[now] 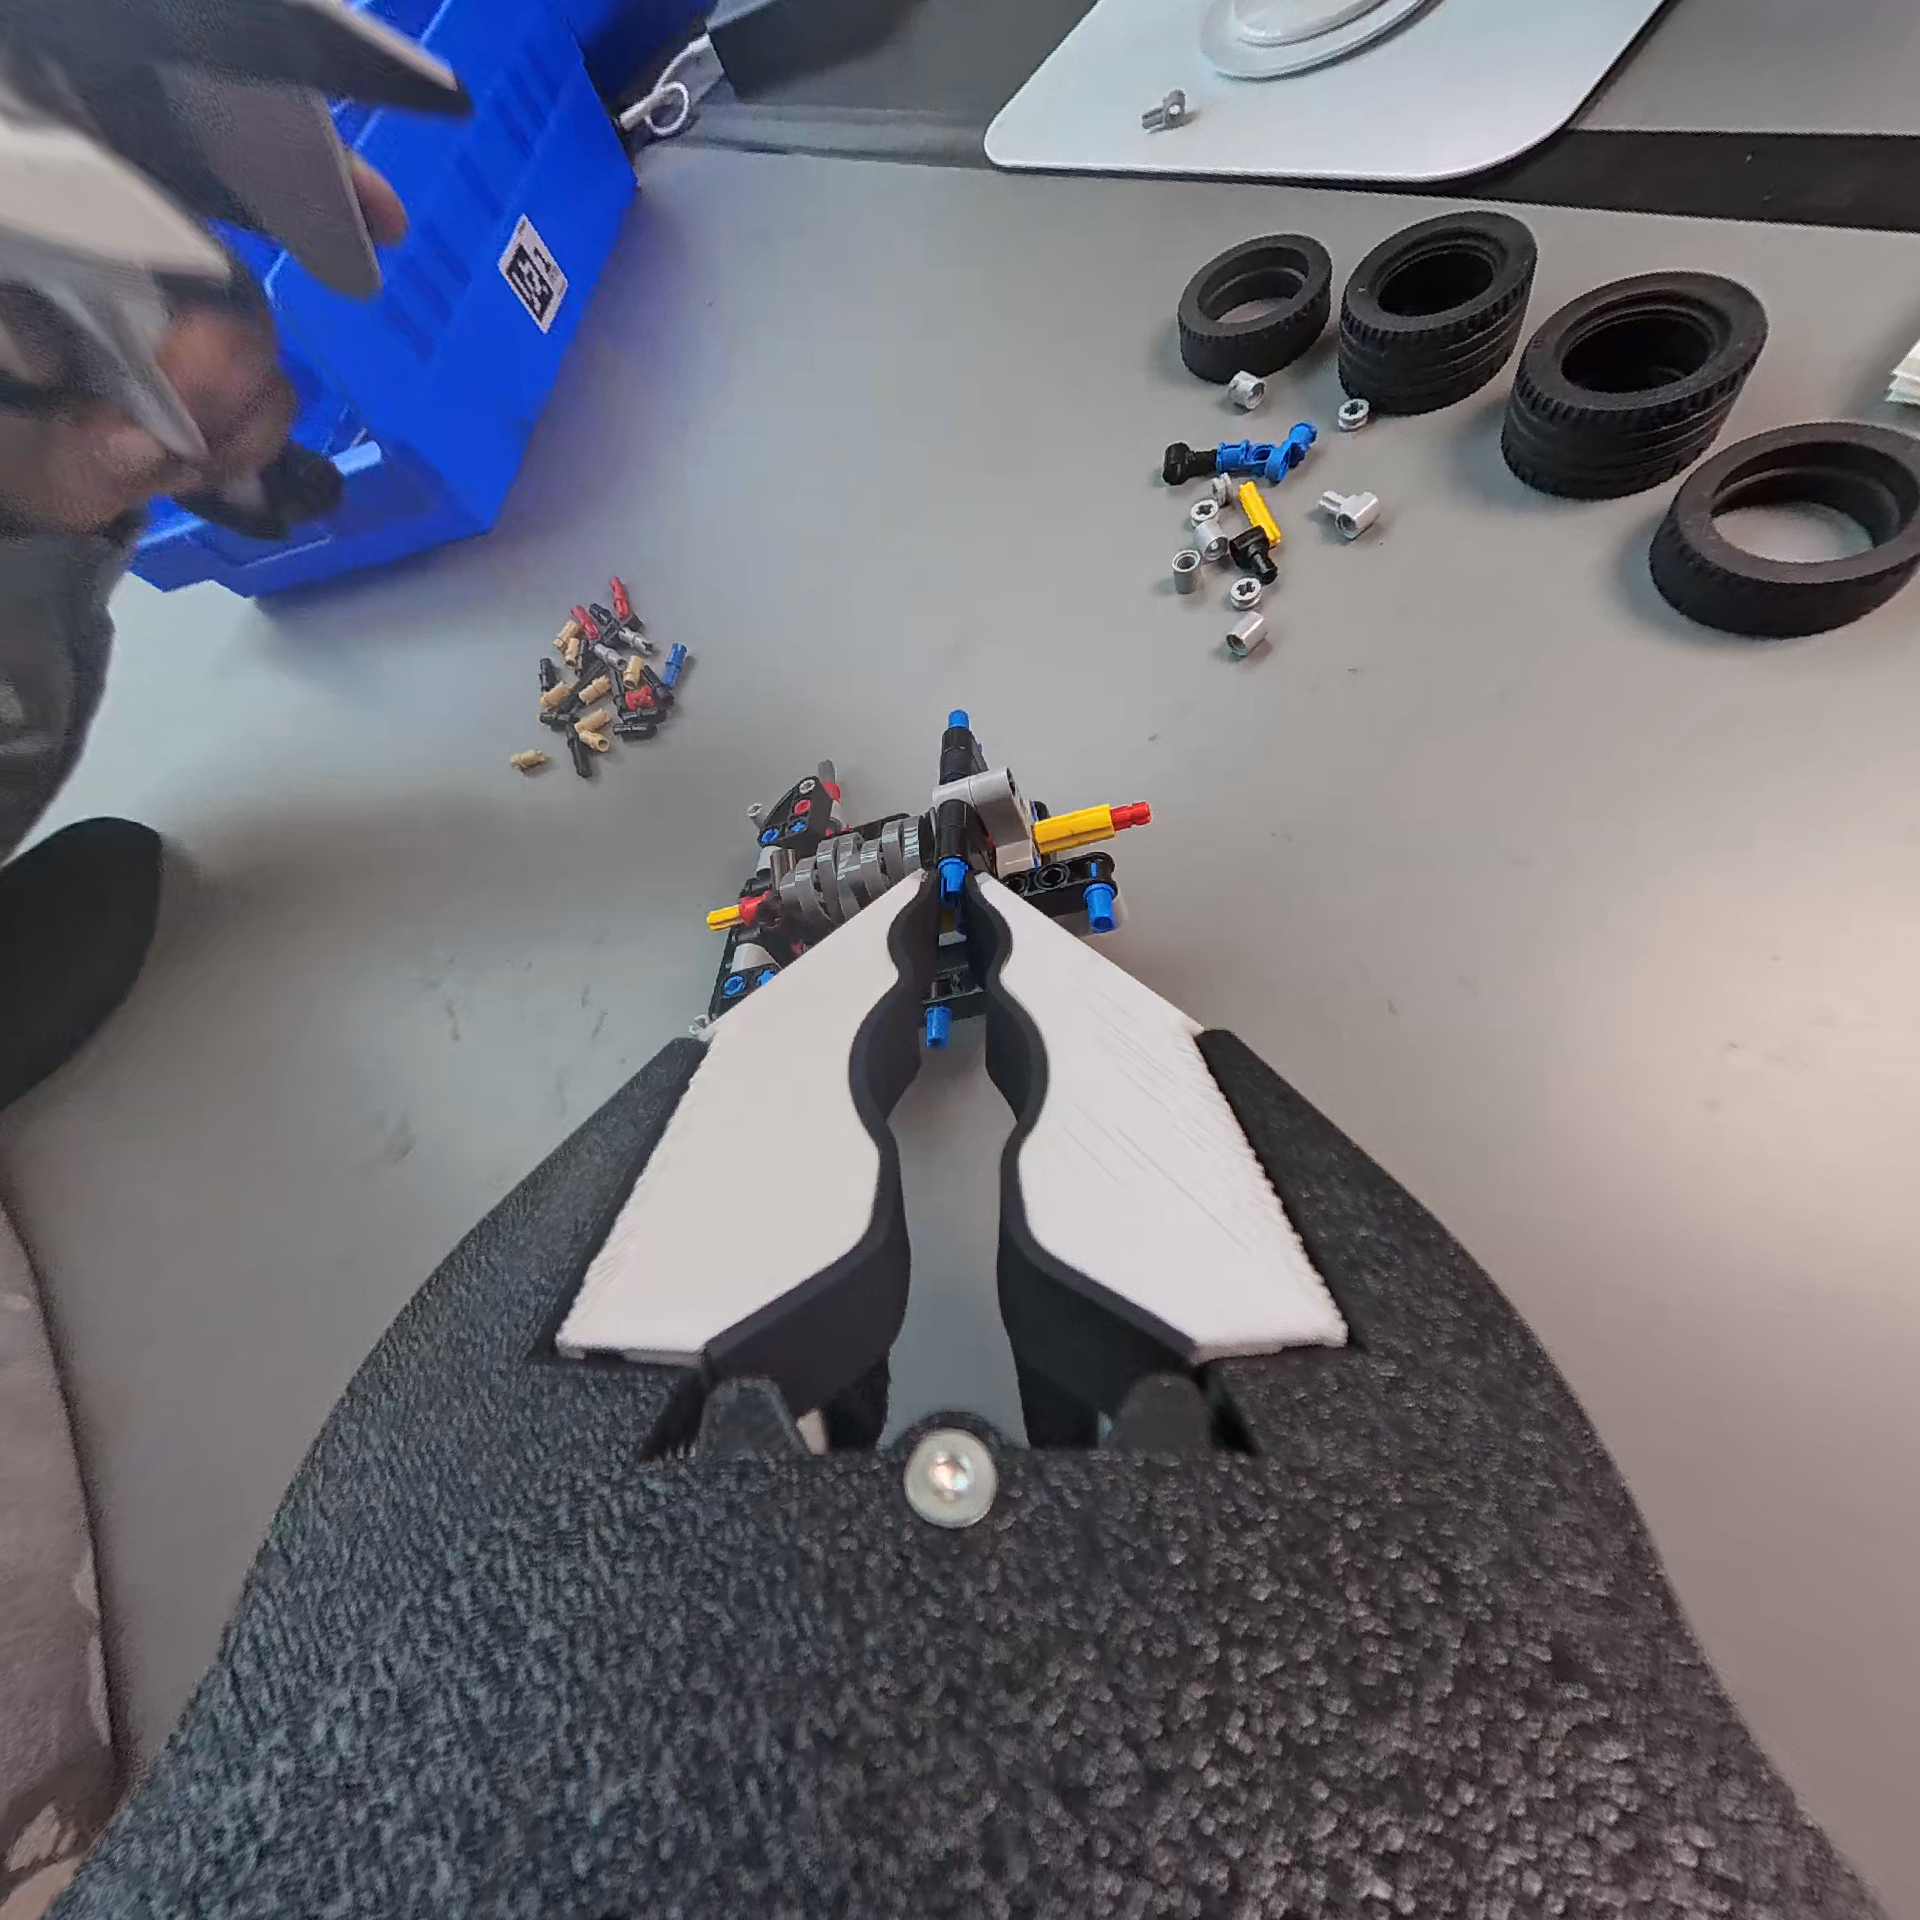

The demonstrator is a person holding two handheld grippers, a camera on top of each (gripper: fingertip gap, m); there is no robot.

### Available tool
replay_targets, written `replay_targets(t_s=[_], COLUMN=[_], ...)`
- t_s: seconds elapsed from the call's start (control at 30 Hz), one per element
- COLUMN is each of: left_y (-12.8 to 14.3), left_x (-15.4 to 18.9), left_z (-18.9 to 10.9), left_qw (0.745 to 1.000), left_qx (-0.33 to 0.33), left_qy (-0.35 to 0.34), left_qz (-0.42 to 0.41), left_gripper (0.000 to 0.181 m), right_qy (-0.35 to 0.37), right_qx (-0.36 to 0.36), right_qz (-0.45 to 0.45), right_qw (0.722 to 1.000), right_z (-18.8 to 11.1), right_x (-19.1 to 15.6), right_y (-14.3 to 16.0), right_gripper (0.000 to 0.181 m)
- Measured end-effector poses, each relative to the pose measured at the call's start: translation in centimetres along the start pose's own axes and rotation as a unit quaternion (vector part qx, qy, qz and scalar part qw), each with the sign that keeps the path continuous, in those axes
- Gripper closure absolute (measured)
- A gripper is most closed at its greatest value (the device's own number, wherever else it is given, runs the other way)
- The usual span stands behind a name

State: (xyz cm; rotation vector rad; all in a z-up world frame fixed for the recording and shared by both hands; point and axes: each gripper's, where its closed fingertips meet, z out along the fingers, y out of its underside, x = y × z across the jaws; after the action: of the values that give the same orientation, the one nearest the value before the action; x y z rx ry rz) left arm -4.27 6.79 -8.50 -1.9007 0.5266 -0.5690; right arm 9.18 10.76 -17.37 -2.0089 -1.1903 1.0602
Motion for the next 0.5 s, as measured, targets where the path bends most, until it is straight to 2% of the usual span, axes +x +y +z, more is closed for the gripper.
replay_targets(t_s=[0.03,0.2,0.3,0.5], left_y=[1.5,6.7,8.4,10.7], left_x=[1.3,5.2,6.6,7.4], left_z=[0.8,4.7,6.5,8.3], left_qw=[1.0,0.996,0.994,0.986], left_qx=[-0.017,-0.078,-0.099,-0.15], left_qy=[0.009,0.012,0.019,0.007], left_qz=[0.001,0.039,0.045,0.069], left_gripper=[0.122,0.104,0.094,0.091], right_qy=[-0.001,-0.023,-0.019,-0.042], right_qx=[0.004,0.036,0.049,0.068], right_qz=[0.008,0.055,0.063,0.095], right_qw=[1.0,0.998,0.997,0.992], right_z=[0.0,0.2,0.4,0.9], right_x=[-0.1,-1.0,-1.0,-2.0], right_y=[0.0,-0.9,-1.2,-1.3], right_gripper=[0.178,0.178,0.178,0.177])
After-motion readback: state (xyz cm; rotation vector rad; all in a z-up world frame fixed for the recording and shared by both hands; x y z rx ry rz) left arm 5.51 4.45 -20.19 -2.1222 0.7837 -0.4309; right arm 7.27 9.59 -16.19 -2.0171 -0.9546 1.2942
